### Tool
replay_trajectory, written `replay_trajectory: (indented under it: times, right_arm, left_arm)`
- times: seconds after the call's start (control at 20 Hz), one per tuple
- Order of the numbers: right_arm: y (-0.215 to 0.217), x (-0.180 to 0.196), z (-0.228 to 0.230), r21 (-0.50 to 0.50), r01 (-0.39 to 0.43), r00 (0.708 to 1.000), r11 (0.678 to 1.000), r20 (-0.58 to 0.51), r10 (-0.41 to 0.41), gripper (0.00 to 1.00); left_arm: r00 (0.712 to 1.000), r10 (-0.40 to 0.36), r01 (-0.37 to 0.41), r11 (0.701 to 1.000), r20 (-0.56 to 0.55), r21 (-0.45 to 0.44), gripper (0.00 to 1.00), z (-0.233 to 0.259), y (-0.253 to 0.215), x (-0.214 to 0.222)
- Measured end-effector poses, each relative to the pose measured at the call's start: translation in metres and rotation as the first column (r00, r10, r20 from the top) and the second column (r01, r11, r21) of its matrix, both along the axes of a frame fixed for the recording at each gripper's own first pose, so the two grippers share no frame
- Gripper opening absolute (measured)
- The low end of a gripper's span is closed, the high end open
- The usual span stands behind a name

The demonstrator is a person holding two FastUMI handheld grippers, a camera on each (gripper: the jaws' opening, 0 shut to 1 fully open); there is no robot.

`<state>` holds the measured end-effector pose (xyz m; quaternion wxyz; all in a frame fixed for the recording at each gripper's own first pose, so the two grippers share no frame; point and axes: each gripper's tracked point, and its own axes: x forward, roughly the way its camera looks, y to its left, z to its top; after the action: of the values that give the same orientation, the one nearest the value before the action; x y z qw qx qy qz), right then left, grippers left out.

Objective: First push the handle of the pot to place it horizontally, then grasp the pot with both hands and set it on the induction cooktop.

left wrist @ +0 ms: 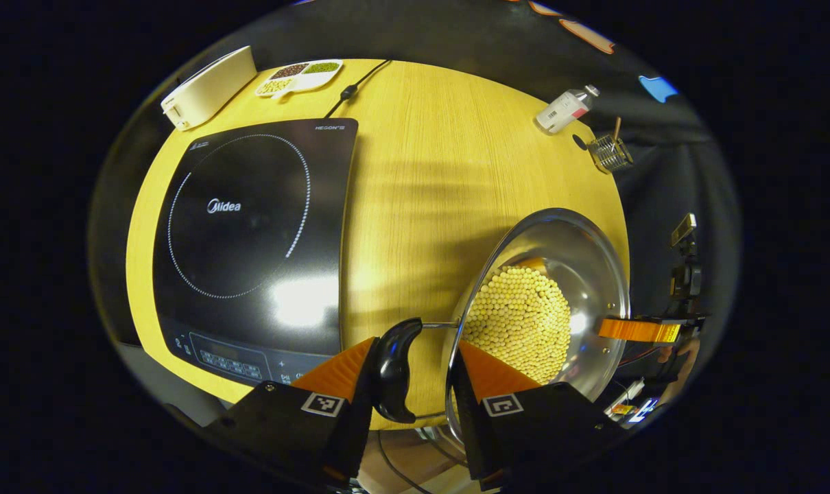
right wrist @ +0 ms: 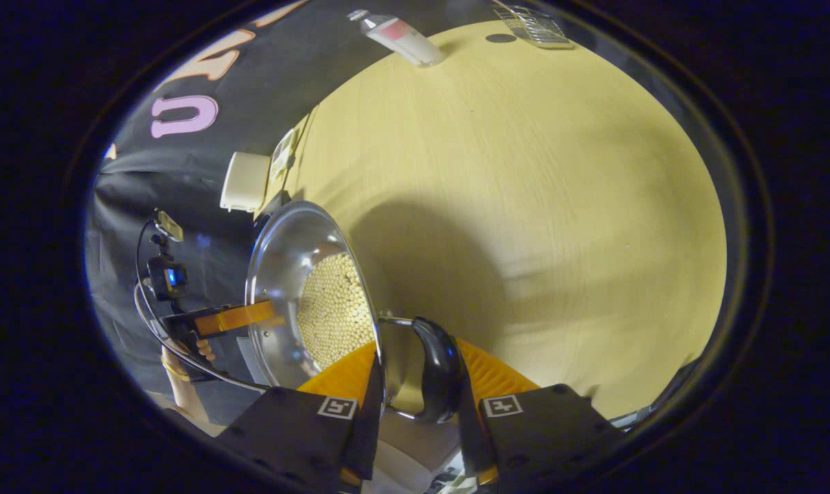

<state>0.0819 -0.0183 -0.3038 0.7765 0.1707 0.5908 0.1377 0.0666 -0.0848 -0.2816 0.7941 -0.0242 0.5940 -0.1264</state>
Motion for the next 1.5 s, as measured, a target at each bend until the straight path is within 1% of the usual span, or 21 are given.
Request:
replay_trajectory:
  times: [0.1, 0.2, 0.25, 0.4, 0.45, 0.5, 0.55, 0.6, 0.7, 0.75, 0.8, 0.85, 0.9, 0.95, 1.0, 1.05, 1.1, 1.15, 1.2, 1.3, 1.5]
  right_arm:
    - [0.011, -0.005, 0.001, 0.005, -0.008, 1.000, 1.000, 0.001, 0.008, 0.52]
    - [0.025, -0.012, 0.003, 0.009, -0.017, 1.000, 1.000, 0.009, 0.017, 0.52]
    - [0.033, -0.014, 0.003, 0.011, -0.019, 1.000, 1.000, 0.014, 0.019, 0.52]
    - [0.062, -0.017, 0.005, 0.008, -0.030, 0.999, 1.000, 0.037, 0.030, 0.52]
    - [0.074, -0.017, 0.006, 0.008, -0.032, 0.999, 0.999, 0.045, 0.031, 0.52]
    - [0.085, -0.015, 0.006, 0.007, -0.032, 0.998, 0.999, 0.051, 0.032, 0.46]
    - [0.098, -0.017, 0.007, 0.007, -0.031, 0.998, 0.999, 0.059, 0.030, 0.46]
    - [0.110, -0.015, 0.007, 0.002, -0.035, 0.997, 0.999, 0.068, 0.035, 0.52]
    - [0.136, -0.013, 0.007, -0.007, -0.039, 0.996, 0.999, 0.085, 0.040, 0.52]
    - [0.149, -0.012, 0.007, -0.013, -0.037, 0.995, 0.999, 0.091, 0.038, 0.46]
    - [0.164, -0.008, 0.008, -0.018, -0.034, 0.994, 0.999, 0.100, 0.036, 0.46]
    - [0.179, -0.007, 0.009, -0.023, -0.030, 0.993, 0.999, 0.111, 0.033, 0.52]
    - [0.193, -0.003, 0.008, -0.028, -0.025, 0.992, 0.999, 0.122, 0.028, 0.46]
    - [0.209, 0.000, 0.008, -0.030, -0.020, 0.991, 0.999, 0.134, 0.024, 0.46]
    - [0.225, 0.004, 0.008, -0.030, -0.011, 0.989, 0.999, 0.146, 0.016, 0.46]
    - [0.239, 0.010, 0.007, -0.030, -0.004, 0.987, 1.000, 0.158, 0.009, 0.51]
    - [0.252, 0.018, 0.006, -0.032, 0.003, 0.985, 0.999, 0.170, 0.002, 0.51]
    - [0.266, 0.026, 0.006, -0.031, 0.013, 0.983, 0.999, 0.184, -0.007, 0.45]
    - [0.278, 0.036, 0.006, -0.029, 0.022, 0.979, 0.999, 0.204, -0.016, 0.45]
    - [0.296, 0.055, 0.005, -0.019, 0.050, 0.971, 0.999, 0.236, -0.044, 0.51]
    - [0.325, 0.086, 0.001, 0.040, 0.120, 0.963, 0.992, 0.238, -0.126, 0.51]
  left_arm:
    - [1.000, 0.006, -0.006, 1.000, 0.006, 0.005, 0.61, 0.007, 0.011, -0.005]
    - [1.000, 0.011, -0.011, 1.000, 0.012, 0.011, 0.59, 0.013, 0.026, -0.010]
    - [1.000, 0.013, -0.014, 1.000, 0.019, 0.015, 0.62, 0.017, 0.034, -0.011]
    - [0.999, 0.022, -0.023, 0.999, 0.044, 0.026, 0.62, 0.027, 0.064, -0.009]
    - [0.998, 0.023, -0.024, 0.999, 0.054, 0.027, 0.59, 0.031, 0.074, -0.008]
    - [0.998, 0.025, -0.027, 0.999, 0.064, 0.025, 0.59, 0.033, 0.085, -0.006]
    - [0.997, 0.033, -0.035, 0.999, 0.071, 0.022, 0.61, 0.035, 0.097, -0.002]
    - [0.996, 0.042, -0.044, 0.999, 0.081, 0.017, 0.59, 0.037, 0.110, 0.001]
    - [0.993, 0.053, -0.054, 0.999, 0.102, 0.005, 0.59, 0.040, 0.136, 0.008]
    - [0.992, 0.059, -0.059, 0.998, 0.108, -0.002, 0.59, 0.042, 0.149, 0.011]
    - [0.992, 0.062, -0.062, 0.998, 0.114, -0.008, 0.59, 0.042, 0.164, 0.013]
    - [0.991, 0.066, -0.065, 0.998, 0.118, -0.015, 0.59, 0.042, 0.178, 0.018]
    - [0.990, 0.071, -0.068, 0.997, 0.119, -0.023, 0.59, 0.040, 0.192, 0.024]
    - [0.990, 0.075, -0.072, 0.997, 0.122, -0.029, 0.60, 0.041, 0.206, 0.029]
    - [0.989, 0.079, -0.076, 0.997, 0.126, -0.034, 0.59, 0.040, 0.222, 0.037]
    - [0.988, 0.080, -0.075, 0.996, 0.134, -0.038, 0.59, 0.039, 0.234, 0.046]
    - [0.986, 0.078, -0.073, 0.997, 0.147, -0.041, 0.59, 0.038, 0.248, 0.055]
    - [0.984, 0.075, -0.069, 0.997, 0.162, -0.044, 0.58, 0.038, 0.260, 0.067]
    - [0.982, 0.073, -0.066, 0.997, 0.176, -0.046, 0.59, 0.036, 0.270, 0.078]
    - [0.977, 0.064, -0.054, 0.997, 0.205, -0.053, 0.59, 0.032, 0.286, 0.101]
    - [0.966, 0.044, -0.034, 0.998, 0.254, -0.045, 0.58, 0.024, 0.305, 0.137]
